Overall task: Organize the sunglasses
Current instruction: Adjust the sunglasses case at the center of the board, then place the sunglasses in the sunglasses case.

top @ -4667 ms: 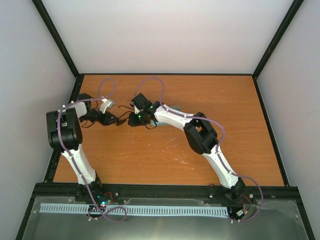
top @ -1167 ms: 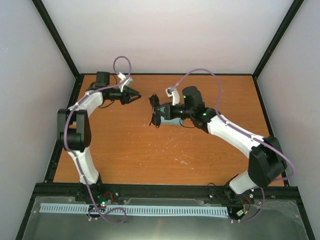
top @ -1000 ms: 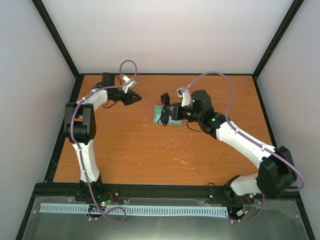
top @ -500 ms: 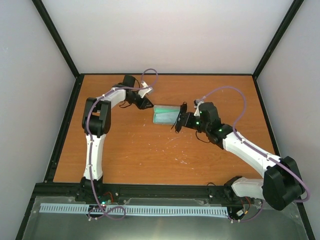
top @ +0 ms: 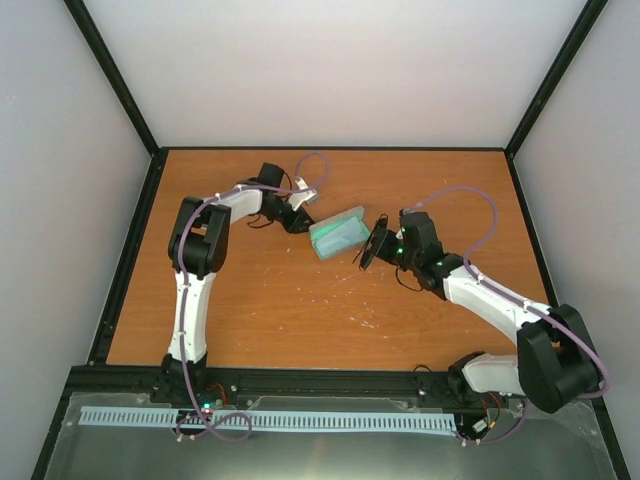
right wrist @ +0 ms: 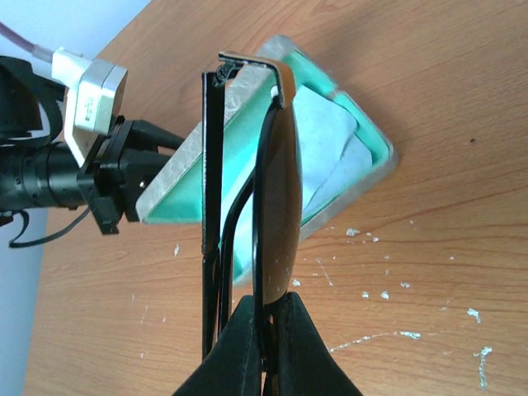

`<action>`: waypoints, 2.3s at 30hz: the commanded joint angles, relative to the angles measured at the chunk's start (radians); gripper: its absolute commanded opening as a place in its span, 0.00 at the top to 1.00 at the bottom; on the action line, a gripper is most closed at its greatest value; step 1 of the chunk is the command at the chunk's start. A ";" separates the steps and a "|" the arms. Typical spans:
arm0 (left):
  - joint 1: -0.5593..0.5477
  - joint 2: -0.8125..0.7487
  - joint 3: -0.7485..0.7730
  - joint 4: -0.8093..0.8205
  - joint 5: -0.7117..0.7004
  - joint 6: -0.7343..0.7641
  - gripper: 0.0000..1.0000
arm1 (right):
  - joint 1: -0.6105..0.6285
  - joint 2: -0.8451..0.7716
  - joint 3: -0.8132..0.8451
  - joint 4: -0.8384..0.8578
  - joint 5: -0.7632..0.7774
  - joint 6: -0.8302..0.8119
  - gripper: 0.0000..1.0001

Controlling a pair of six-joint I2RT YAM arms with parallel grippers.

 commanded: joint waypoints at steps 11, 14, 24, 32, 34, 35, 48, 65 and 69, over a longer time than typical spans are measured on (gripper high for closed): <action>-0.041 -0.127 -0.152 0.058 0.069 -0.038 0.74 | -0.041 0.321 0.197 0.101 -0.154 -0.114 0.97; -0.041 -0.125 -0.146 0.053 0.068 -0.037 0.74 | -0.052 0.418 0.283 0.077 -0.213 -0.167 0.97; -0.049 -0.138 -0.139 0.065 0.108 -0.064 0.74 | -0.063 0.624 0.413 0.056 -0.333 -0.165 0.97; -0.051 -0.140 -0.152 0.068 0.121 -0.067 0.74 | -0.068 0.717 0.467 0.064 -0.404 -0.143 0.97; -0.052 -0.143 -0.153 0.070 0.121 -0.066 0.74 | -0.071 0.732 0.472 0.062 -0.418 -0.137 0.97; -0.052 -0.144 -0.154 0.070 0.122 -0.066 0.74 | -0.074 0.738 0.475 0.055 -0.425 -0.136 0.96; -0.067 -0.140 -0.152 0.075 0.137 -0.070 0.74 | -0.093 0.745 0.532 -0.154 -0.373 -0.173 0.75; -0.074 -0.134 -0.149 0.074 0.141 -0.070 0.75 | -0.097 0.684 0.550 -0.223 -0.342 -0.202 0.92; -0.076 -0.134 -0.147 0.072 0.138 -0.072 0.74 | -0.098 0.705 0.555 -0.243 -0.346 -0.207 0.89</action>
